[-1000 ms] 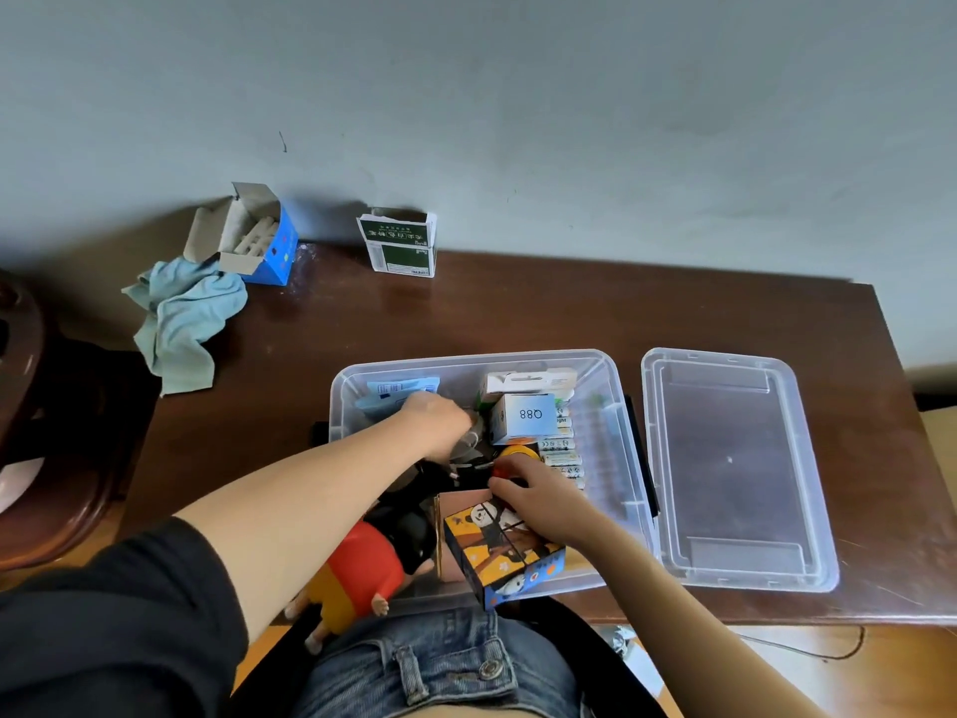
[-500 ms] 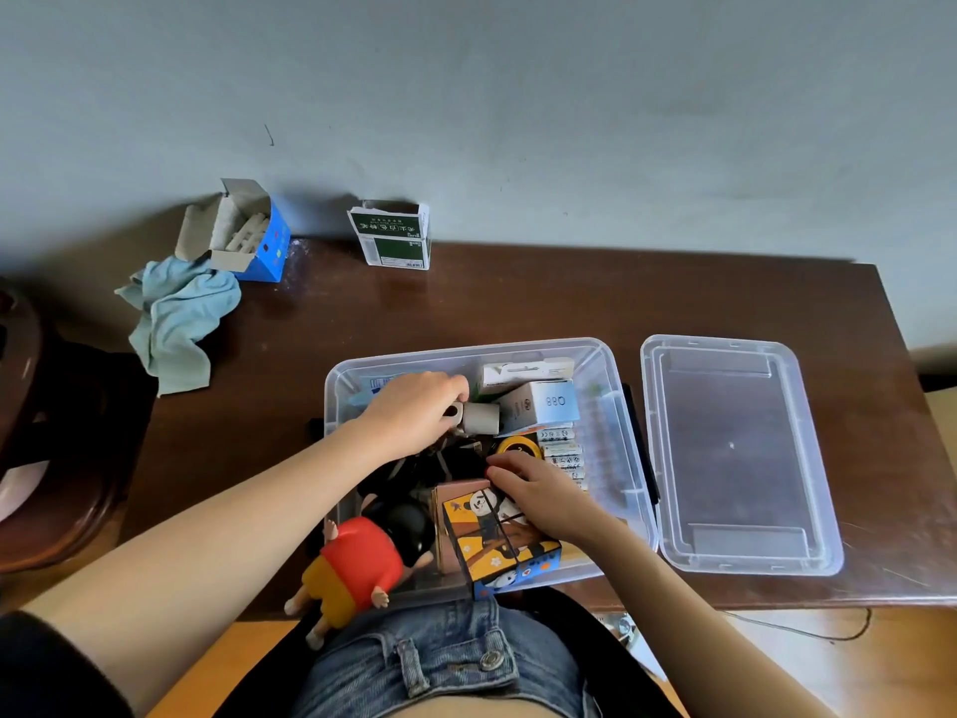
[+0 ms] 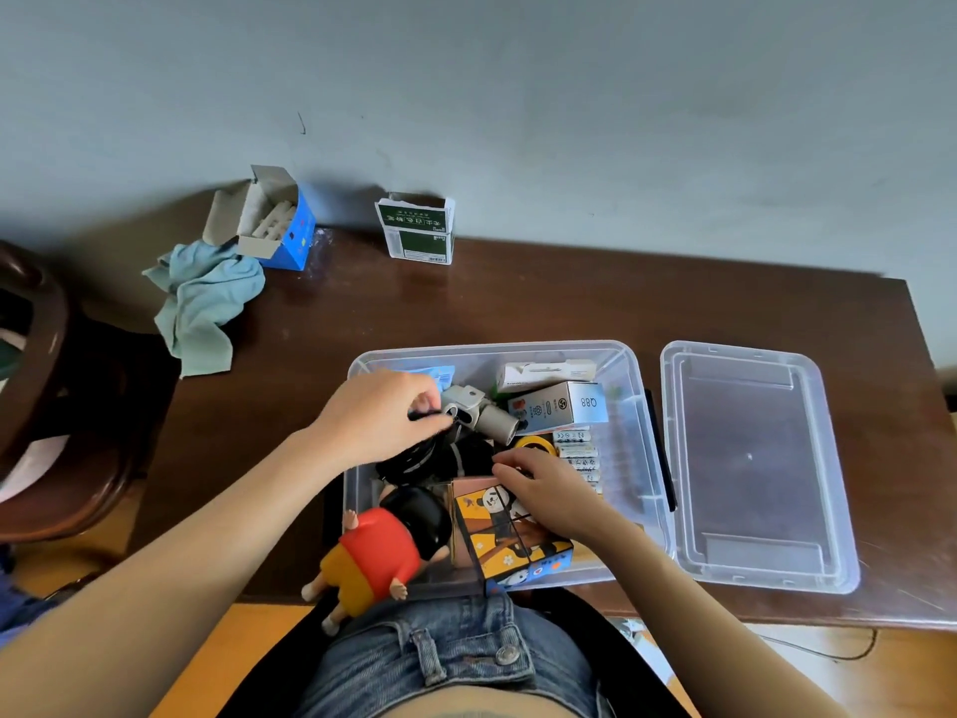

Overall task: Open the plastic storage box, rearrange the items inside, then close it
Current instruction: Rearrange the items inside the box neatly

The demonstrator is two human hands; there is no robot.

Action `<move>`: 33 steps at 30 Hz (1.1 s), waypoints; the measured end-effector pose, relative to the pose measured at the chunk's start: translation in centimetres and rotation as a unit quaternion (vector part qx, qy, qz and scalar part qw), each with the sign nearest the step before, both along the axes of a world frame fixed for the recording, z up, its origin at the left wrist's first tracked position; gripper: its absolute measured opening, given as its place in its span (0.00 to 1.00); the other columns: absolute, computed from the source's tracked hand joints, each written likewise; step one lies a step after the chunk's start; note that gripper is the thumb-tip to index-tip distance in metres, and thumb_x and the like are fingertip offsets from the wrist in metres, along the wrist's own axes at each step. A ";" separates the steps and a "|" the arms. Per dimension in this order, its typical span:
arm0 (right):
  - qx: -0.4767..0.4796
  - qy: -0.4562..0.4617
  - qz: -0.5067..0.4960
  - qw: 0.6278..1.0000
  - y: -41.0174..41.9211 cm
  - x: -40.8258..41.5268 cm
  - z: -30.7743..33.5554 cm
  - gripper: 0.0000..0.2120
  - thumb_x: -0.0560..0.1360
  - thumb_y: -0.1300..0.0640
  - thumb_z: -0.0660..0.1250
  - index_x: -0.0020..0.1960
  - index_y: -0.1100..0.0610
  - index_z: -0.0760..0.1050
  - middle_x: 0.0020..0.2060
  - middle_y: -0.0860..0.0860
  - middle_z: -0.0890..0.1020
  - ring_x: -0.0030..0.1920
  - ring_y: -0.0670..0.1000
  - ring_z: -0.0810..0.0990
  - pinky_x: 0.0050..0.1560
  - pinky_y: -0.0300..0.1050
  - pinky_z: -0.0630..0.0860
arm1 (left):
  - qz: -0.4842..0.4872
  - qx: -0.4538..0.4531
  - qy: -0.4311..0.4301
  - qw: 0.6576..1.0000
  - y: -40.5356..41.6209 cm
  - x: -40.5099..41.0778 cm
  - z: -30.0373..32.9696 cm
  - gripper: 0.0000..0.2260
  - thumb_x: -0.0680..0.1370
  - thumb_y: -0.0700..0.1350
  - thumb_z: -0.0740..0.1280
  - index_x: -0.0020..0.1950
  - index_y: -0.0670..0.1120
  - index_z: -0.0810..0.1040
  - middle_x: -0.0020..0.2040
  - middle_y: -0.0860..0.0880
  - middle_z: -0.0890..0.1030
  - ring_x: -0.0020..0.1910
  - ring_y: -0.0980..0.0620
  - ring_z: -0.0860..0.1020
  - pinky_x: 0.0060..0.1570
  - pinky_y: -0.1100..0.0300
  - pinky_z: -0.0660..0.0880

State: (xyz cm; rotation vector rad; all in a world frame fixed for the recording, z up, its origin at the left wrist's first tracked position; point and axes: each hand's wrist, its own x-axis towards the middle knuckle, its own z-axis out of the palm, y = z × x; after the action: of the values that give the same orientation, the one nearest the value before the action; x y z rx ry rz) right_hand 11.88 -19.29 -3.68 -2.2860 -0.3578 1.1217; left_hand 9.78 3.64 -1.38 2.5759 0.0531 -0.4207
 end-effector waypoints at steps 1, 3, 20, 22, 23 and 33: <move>0.004 -0.010 0.011 1.000 0.2 0.0 0.0 0.17 0.79 0.47 0.57 0.65 0.49 0.74 0.59 0.46 0.78 0.57 0.46 0.75 0.54 0.42 0.71 | -0.036 0.044 0.031 0.998 -0.1 -0.5 0.1 0.14 0.73 0.63 0.66 0.52 0.55 0.76 0.45 0.60 0.79 0.44 0.59 0.77 0.37 0.62 0.73; 0.023 -0.023 0.042 0.999 0.9 0.0 0.2 0.15 0.80 0.50 0.57 0.64 0.49 0.75 0.59 0.45 0.78 0.58 0.45 0.74 0.53 0.40 0.70 | -0.103 0.149 0.059 0.982 -1.2 -1.1 -0.2 0.22 0.70 0.68 0.64 0.54 0.53 0.72 0.46 0.57 0.79 0.42 0.55 0.76 0.32 0.60 0.67; -0.101 -0.039 0.377 0.920 6.8 3.1 0.4 0.15 0.79 0.58 0.57 0.59 0.51 0.78 0.55 0.51 0.80 0.55 0.53 0.77 0.55 0.49 0.75 | -0.097 0.175 -0.032 0.979 -1.2 -0.7 -1.0 0.23 0.77 0.42 0.62 0.70 0.57 0.65 0.48 0.50 0.78 0.49 0.47 0.76 0.44 0.55 0.69; -0.141 -0.066 0.439 0.885 7.8 3.1 0.3 0.13 0.79 0.58 0.56 0.57 0.55 0.78 0.51 0.53 0.81 0.50 0.55 0.78 0.47 0.48 0.76 | -0.128 0.200 -0.015 0.971 -1.1 -0.9 -1.0 0.15 0.79 0.44 0.59 0.63 0.57 0.74 0.49 0.50 0.74 0.53 0.48 0.73 0.50 0.57 0.63; -0.167 -0.086 0.461 0.867 8.3 3.1 0.2 0.12 0.80 0.57 0.57 0.55 0.56 0.78 0.47 0.53 0.81 0.46 0.55 0.78 0.40 0.47 0.75 | -0.139 0.203 -0.009 0.969 -1.1 -0.9 -1.1 0.14 0.80 0.45 0.59 0.61 0.57 0.77 0.50 0.51 0.72 0.54 0.48 0.71 0.53 0.57 0.61; -0.170 0.110 0.373 0.906 6.7 3.9 0.3 0.28 0.77 0.33 0.50 0.52 0.55 0.74 0.46 0.53 0.76 0.49 0.52 0.74 0.51 0.44 0.67 | -0.128 0.140 -0.123 0.974 -0.1 -1.8 -0.9 0.03 0.71 0.48 0.71 0.38 0.51 0.84 0.37 0.50 0.75 0.40 0.47 0.75 0.46 0.54 0.71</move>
State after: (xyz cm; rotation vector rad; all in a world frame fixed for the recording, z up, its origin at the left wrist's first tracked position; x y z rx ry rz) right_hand 15.78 -12.56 -3.40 -2.3232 -1.0817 1.9242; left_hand 8.02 3.58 -2.32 2.9060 -0.3331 -0.1916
